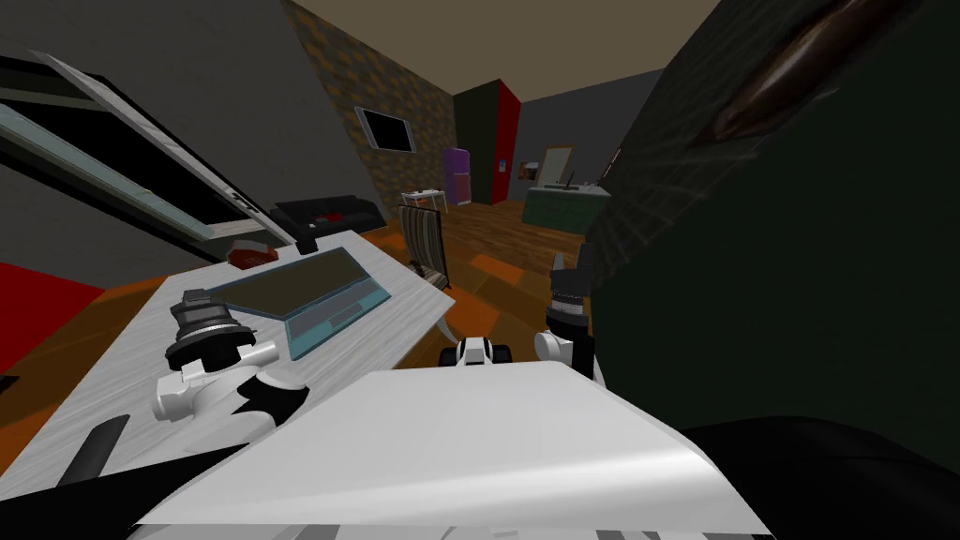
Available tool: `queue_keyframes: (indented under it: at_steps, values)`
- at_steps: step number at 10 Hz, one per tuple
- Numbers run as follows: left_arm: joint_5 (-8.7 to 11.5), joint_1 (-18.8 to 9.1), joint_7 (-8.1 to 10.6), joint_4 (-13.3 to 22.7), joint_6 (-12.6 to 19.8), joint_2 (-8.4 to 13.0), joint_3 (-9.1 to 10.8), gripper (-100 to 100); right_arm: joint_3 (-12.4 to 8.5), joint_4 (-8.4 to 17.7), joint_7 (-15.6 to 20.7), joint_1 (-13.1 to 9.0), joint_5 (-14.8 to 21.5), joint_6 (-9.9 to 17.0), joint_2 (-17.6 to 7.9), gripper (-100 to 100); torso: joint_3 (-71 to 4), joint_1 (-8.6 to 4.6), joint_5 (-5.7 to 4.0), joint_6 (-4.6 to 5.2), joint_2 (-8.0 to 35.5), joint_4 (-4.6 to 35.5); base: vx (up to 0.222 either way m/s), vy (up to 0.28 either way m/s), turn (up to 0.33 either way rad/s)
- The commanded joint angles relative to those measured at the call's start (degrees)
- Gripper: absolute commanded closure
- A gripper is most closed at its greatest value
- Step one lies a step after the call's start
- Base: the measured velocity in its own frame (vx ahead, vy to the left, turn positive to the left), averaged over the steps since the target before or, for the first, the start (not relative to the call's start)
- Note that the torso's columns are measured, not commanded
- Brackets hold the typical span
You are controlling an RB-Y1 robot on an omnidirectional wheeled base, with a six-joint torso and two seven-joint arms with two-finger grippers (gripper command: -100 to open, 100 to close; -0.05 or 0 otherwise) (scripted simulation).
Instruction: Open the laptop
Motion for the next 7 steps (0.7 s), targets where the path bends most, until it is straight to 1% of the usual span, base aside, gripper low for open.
queue_keyframes:
  at_steps: [1, 2, 3, 4, 5, 6, 7]
  values:
    - [0.6, 1.3, -0.71, -2.1, -4.3, -2.8, 0.9, 100, 0.0, 0.0, 0.0, 0.0, 0.0, 0.0, 0.0, 0, 0.0, -0.07, 0.07, -0.1, 0.0, 0.0, 0.08, -0.023, 0.099]
    - [1.1, 2.2, -1.46, -3.6, -6.3, -4.9, 1.73, 100, 0.0, 0.0, 0.0, 0.0, 0.0, 0.0, 0.0, 0, 0.0, -0.08, 0.02, 0.02, 0.1, 0.0, 0.093, -0.03, 0.162]
    - [1.1, 2.2, -1.46, -3.6, -7.7, -4.9, 1.73, 100, 0.0, 0.0, 0.0, 0.0, 0.0, 0.0, 0.0, 0, 0.0, -0.09, 0.05, -0.13, 0.0, 0.0, 0.087, -0.036, 0.105]
    - [1.1, 1.9, -1.58, -3.3, -6.9, -4.4, 1.74, 100, 0.0, 0.0, 0.0, 0.0, 0.0, 0.0, 0.0, 0, 0.0, -0.15, -0.03, 0.0, 0.1, 0.0, 0.018, -0.019, 0.043]
    - [4.0, 2.8, -4.44, -2.4, -10.1, -5.2, -1.08, 100, 0.0, 0.0, 0.0, 0.0, 0.0, 0.0, 0.0, 0, 0.1, -0.13, -0.12, 0.08, 0.2, 0.1, -0.044, 0.05, -0.063]
    - [5.7, 2.8, -6.27, -2.4, -11.9, -5.2, -2.14, 100, 0.0, 0.0, 0.0, 0.0, 0.0, 0.0, 0.0, 0, 0.1, 0.02, 0.0, 0.36, 0.1, 0.0, -0.07, 0.074, -0.068]
    - [7.6, 2.8, -6.27, -2.4, -11.9, -5.2, -3.04, 100, 0.0, 0.0, 0.0, 0.0, 0.0, 0.0, 0.0, 0, 0.0, -0.07, -0.04, 0.36, 0.0, 0.0, -0.042, 0.046, -0.035]
